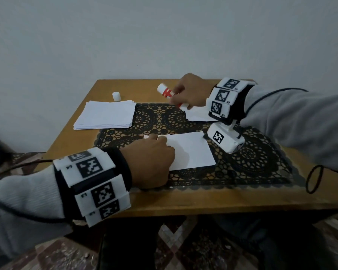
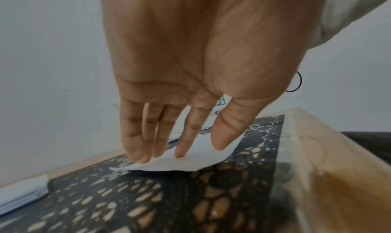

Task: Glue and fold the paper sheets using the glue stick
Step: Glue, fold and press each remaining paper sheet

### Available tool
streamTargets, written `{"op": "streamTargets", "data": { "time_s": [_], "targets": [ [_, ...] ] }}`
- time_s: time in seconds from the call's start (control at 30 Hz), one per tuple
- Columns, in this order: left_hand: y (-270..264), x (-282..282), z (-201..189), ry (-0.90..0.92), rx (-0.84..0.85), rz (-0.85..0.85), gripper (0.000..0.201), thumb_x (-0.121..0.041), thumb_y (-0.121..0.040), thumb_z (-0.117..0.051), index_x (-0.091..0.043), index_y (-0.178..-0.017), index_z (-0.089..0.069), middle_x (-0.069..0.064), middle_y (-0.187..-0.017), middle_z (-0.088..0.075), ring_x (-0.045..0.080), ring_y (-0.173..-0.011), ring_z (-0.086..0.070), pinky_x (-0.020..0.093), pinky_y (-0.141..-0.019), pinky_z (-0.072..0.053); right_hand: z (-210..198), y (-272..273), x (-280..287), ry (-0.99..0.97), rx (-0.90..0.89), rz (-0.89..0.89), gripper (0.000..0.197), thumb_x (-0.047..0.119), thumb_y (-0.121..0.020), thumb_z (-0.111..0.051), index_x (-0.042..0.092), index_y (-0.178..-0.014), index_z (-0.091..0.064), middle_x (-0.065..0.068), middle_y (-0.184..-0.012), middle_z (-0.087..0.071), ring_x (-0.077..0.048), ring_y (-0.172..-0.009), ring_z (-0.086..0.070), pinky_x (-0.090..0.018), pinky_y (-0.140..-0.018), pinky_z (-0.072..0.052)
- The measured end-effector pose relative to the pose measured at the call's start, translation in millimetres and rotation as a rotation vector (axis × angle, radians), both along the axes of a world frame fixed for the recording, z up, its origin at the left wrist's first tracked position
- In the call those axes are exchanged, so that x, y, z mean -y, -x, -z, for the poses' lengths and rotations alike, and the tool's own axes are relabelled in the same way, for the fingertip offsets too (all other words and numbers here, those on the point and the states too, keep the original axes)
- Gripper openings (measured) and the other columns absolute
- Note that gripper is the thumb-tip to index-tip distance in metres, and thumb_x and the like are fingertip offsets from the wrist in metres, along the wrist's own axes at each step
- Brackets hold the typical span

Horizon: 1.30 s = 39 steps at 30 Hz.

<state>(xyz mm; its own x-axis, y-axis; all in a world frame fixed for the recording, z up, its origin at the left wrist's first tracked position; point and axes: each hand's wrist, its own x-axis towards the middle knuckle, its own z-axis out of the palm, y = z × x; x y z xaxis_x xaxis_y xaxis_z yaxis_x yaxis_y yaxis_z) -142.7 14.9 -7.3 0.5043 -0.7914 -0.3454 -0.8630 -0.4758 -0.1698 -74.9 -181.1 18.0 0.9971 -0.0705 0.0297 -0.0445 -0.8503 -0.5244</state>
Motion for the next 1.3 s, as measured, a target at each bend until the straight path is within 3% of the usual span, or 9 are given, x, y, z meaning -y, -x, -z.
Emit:
{"op": "streamTargets", "data": {
  "time_s": [0.07,0.17,0.27,0.47,0.53,0.73,0.97,1.2,1.3],
  "targets": [
    [8.3,0.9,1.2,-0.062,-0.087,-0.045,0.056,-0.029,-0.094,-0.042,-0.007,-0.143,-0.026,0.02,-0.142,-0.03,0.034,-0.126,-0.036,0.045,-0.103,-0.041,-1.7,14.6,-5.4,0.007,-0.019,-0.06,0.012,0.032,-0.088,-0.068,0.02,-0.085,-0.07,-0.006,-0.071,-0.068,-0.021,-0.063,-0.065,-0.03,-0.063,-0.057],
    [17.6,1.3,0.2,-0.15,-0.164,-0.105,0.072,-0.026,-0.097,-0.038,-0.008,-0.151,0.006,0.023,-0.156,0.009,0.04,-0.145,0.0,0.049,-0.117,-0.022,-2.4,31.8,-19.3,0.039,0.01,-0.116,0.016,0.03,-0.09,-0.065,0.017,-0.092,-0.073,0.0,-0.058,-0.06,-0.015,-0.05,-0.059,-0.03,-0.052,-0.051],
    [21.1,2.2,-0.3,-0.16,-0.201,-0.141,0.077,-0.024,-0.097,-0.038,-0.007,-0.149,0.015,0.023,-0.155,0.02,0.04,-0.144,0.011,0.048,-0.119,-0.014,1.1,37.0,-35.8,0.069,0.028,-0.142,0.019,0.032,-0.088,-0.066,0.015,-0.092,-0.074,0.011,-0.06,-0.056,0.0,-0.044,-0.051,-0.017,-0.047,-0.036],
    [22.5,0.3,-0.9,-0.133,-0.235,-0.15,0.081,-0.026,-0.095,-0.043,-0.007,-0.149,0.015,0.023,-0.155,0.019,0.04,-0.144,0.013,0.048,-0.119,-0.011,17.3,32.0,-62.1,0.111,0.014,-0.192,0.018,0.031,-0.083,-0.072,0.014,-0.088,-0.072,0.005,-0.077,-0.06,-0.004,-0.061,-0.048,-0.019,-0.052,-0.035],
    [22.1,0.4,-0.9,-0.124,-0.237,-0.15,0.08,-0.023,-0.095,-0.042,-0.006,-0.149,0.015,0.023,-0.155,0.019,0.039,-0.144,0.013,0.047,-0.119,-0.012,18.8,31.2,-66.4,0.108,0.008,-0.193,0.017,0.03,-0.084,-0.071,0.013,-0.088,-0.07,0.007,-0.072,-0.056,-0.004,-0.058,-0.047,-0.013,-0.045,-0.033],
    [22.6,-0.1,-2.3,-0.123,-0.233,-0.137,0.079,-0.021,-0.094,-0.042,-0.006,-0.15,0.013,0.022,-0.156,0.016,0.039,-0.145,0.01,0.048,-0.118,-0.018,12.2,33.3,-72.3,0.191,0.002,-0.216,0.011,0.023,-0.085,-0.066,0.011,-0.083,-0.066,0.006,-0.068,-0.055,-0.004,-0.054,-0.046,-0.013,-0.042,-0.034],
    [20.7,0.4,-3.7,-0.133,-0.241,-0.139,0.079,-0.02,-0.095,-0.043,-0.008,-0.15,0.012,0.02,-0.156,0.017,0.038,-0.145,0.012,0.048,-0.118,-0.017,10.4,36.9,-64.2,0.233,-0.008,-0.205,0.012,0.019,-0.083,-0.066,0.013,-0.074,-0.062,0.007,-0.065,-0.052,-0.005,-0.056,-0.045,-0.023,-0.052,-0.036],
    [20.1,1.3,-3.0,-0.133,-0.209,-0.123,0.078,-0.021,-0.094,-0.044,-0.01,-0.151,0.008,0.02,-0.157,0.011,0.038,-0.145,0.004,0.047,-0.117,-0.022,10.3,40.5,-50.7,0.276,-0.02,-0.181,0.021,0.022,-0.081,-0.068,0.017,-0.065,-0.055,-0.005,-0.086,-0.067,-0.013,-0.067,-0.053,-0.026,-0.056,-0.037],
    [18.6,2.7,-3.3,-0.127,-0.19,-0.103,0.076,-0.024,-0.094,-0.044,-0.011,-0.151,0.004,0.021,-0.156,0.002,0.039,-0.144,-0.006,0.046,-0.114,-0.028,9.2,44.9,-39.4,0.293,-0.027,-0.159,0.024,0.022,-0.081,-0.068,0.018,-0.063,-0.054,-0.009,-0.086,-0.067,-0.01,-0.061,-0.047,-0.023,-0.052,-0.035]
  ]
}}
